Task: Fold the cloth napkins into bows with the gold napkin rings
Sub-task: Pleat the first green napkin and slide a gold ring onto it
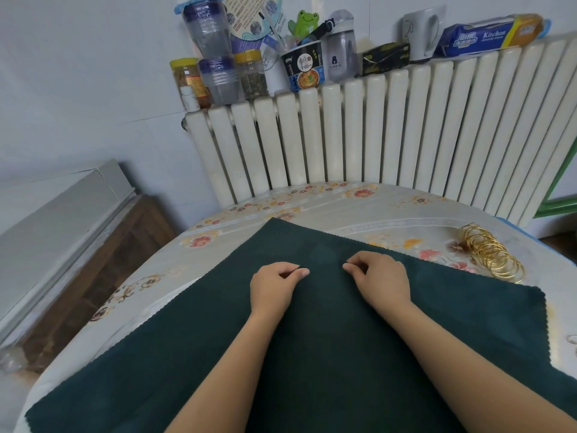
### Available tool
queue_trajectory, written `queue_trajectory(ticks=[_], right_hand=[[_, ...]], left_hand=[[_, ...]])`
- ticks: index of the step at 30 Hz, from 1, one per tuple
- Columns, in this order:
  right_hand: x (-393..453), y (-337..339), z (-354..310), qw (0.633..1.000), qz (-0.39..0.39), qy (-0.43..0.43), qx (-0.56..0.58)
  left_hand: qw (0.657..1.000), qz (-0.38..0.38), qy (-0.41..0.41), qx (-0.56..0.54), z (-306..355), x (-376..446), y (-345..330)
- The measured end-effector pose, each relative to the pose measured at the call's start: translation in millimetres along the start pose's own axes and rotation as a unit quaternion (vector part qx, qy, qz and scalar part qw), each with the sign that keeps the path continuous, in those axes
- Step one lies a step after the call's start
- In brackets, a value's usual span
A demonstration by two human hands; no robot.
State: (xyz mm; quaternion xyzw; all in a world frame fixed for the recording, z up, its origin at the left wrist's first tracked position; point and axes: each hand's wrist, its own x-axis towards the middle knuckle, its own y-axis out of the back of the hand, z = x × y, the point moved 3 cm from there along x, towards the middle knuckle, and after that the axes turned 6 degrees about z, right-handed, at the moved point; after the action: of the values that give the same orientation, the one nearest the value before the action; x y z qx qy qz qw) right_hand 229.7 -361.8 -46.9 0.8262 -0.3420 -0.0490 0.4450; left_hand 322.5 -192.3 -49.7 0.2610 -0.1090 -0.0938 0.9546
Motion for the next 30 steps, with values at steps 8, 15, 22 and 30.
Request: queue_trajectory(ticks=[8,15,22,30], right_hand=[[0,8,5,0.988,-0.081,0.028,0.127],[-1,3,5,0.993,-0.065,0.059,0.085],[-5,-1,-4,0.992,-0.046,0.1,-0.064],[1,-5,-10,0.986,-0.1,0.088,-0.102]], left_hand=[[0.994,-0.101,-0.043,-0.026,-5,-5,12],[0.991,-0.053,-0.098,0.079,-2,-11,3],[0.974,-0.064,-0.104,0.189,3,-11,-3],[0.966,-0.16,-0.04,0.198,12,-2,0]])
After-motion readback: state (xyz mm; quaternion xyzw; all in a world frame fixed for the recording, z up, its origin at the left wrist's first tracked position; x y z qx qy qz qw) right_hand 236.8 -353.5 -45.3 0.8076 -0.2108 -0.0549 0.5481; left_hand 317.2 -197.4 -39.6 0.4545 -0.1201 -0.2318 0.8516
